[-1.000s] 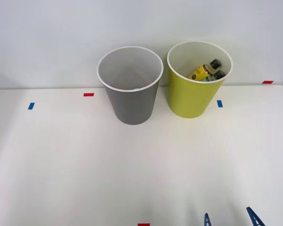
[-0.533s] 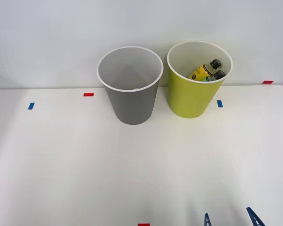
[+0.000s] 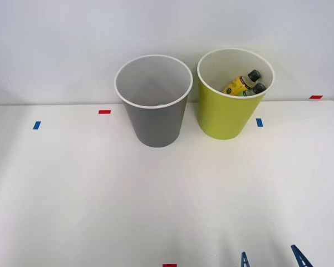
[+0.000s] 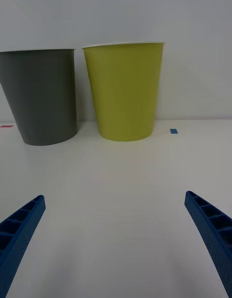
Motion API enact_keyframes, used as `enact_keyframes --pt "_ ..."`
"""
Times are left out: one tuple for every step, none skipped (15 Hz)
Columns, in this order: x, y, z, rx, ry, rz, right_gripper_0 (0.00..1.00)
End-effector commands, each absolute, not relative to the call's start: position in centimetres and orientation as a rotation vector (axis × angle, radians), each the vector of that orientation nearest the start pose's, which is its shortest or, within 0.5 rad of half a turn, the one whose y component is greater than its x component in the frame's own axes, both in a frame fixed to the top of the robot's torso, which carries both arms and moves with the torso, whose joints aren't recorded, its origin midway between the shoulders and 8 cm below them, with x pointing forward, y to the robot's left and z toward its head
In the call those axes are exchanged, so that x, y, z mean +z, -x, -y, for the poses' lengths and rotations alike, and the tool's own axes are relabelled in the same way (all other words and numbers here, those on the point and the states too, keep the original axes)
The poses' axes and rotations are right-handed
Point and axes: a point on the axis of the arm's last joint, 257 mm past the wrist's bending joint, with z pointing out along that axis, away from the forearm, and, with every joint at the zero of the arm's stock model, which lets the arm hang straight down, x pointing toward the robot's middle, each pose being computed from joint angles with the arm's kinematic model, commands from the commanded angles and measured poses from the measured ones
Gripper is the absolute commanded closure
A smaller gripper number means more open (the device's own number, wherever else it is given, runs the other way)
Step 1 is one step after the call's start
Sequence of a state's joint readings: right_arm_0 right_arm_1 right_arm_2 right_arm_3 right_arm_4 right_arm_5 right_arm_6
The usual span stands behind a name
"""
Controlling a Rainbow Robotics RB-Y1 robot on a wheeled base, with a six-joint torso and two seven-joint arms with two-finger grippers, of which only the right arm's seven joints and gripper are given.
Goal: Put cans in the gray bin, plastic bottles in the light green bin
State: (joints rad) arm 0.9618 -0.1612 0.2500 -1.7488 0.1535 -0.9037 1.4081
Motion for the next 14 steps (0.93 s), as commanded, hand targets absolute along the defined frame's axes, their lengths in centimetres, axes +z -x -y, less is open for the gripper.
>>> enact_keyframes --pt "-27.26 -21.34 20.38 0.109 0.077 -1.436 0.00" --pt "-27.26 -21.34 20.38 0.109 0.077 -1.436 0.00" --pt "-27.26 -21.34 20.38 0.109 0.077 -1.436 0.00" --pt "-27.26 -21.34 20.38 0.109 0.077 -1.436 0.00" --pt "-27.26 -21.34 20.38 0.109 0.077 -1.436 0.00" --pt "-27.26 -21.34 20.38 0.109 0.077 -1.436 0.00" --pt "-27.26 -21.34 20.38 0.109 0.077 -1.436 0.00" --pt "-27.26 -21.34 20.38 0.109 0.077 -1.436 0.00" --pt "-27.26 -21.34 20.38 0.109 0.077 -1.436 0.00" --pt "-27.26 -21.34 20.38 0.109 0.077 -1.436 0.00" --pt "-27.26 -21.34 20.38 0.109 0.077 -1.436 0.00" --pt "-27.26 -21.34 20.38 0.109 0.077 -1.436 0.00" --pt "-27.26 -21.34 20.38 0.109 0.077 -1.436 0.00" --pt "-27.26 -21.34 20.38 0.109 0.077 -1.436 0.00"
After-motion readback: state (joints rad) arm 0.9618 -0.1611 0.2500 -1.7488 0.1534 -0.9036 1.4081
